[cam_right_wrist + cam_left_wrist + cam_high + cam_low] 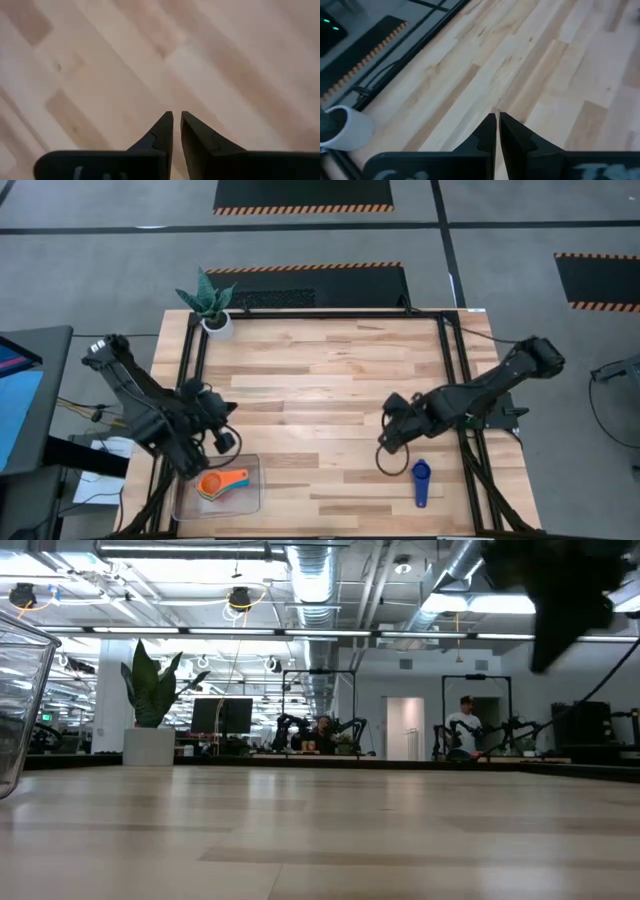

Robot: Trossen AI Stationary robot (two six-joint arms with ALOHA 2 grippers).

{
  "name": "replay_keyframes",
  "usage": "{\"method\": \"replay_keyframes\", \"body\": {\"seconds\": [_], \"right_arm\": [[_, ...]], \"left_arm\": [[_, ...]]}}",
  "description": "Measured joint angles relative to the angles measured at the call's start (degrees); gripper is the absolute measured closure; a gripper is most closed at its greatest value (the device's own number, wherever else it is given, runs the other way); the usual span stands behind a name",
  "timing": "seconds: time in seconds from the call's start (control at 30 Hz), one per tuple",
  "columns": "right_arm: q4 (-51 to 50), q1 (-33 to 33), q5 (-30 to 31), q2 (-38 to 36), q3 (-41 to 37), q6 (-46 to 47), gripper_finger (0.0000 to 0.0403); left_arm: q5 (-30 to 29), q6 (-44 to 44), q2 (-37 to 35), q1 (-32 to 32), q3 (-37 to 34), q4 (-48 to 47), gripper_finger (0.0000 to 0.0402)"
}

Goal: Nest measuring cups in basket
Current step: Stack the dark blue measuring cup on top of the orange measuring cup in the transparent bin

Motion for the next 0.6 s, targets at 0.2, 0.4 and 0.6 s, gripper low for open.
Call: {"method": "replay_keyframes", "body": {"seconds": [0.2, 0.4, 0.6], "right_arm": [[3.5, 2.6, -6.3, -1.2, -10.3, 9.5, 0.0345], [4.8, 9.1, -10.3, -1.8, -11.0, 12.2, 0.0338], [4.4, 18.5, -14.2, -1.7, -11.0, 24.5, 0.0296]], "left_arm": [[2.0, 1.1, 3.5, 2.4, 0.0, 0.3, 0.0391], [3.7, 1.2, 5.6, 2.5, 0.0, 0.8, 0.0391], [3.7, 1.5, 6.2, 2.5, 0.0, 3.7, 0.0391]]}}
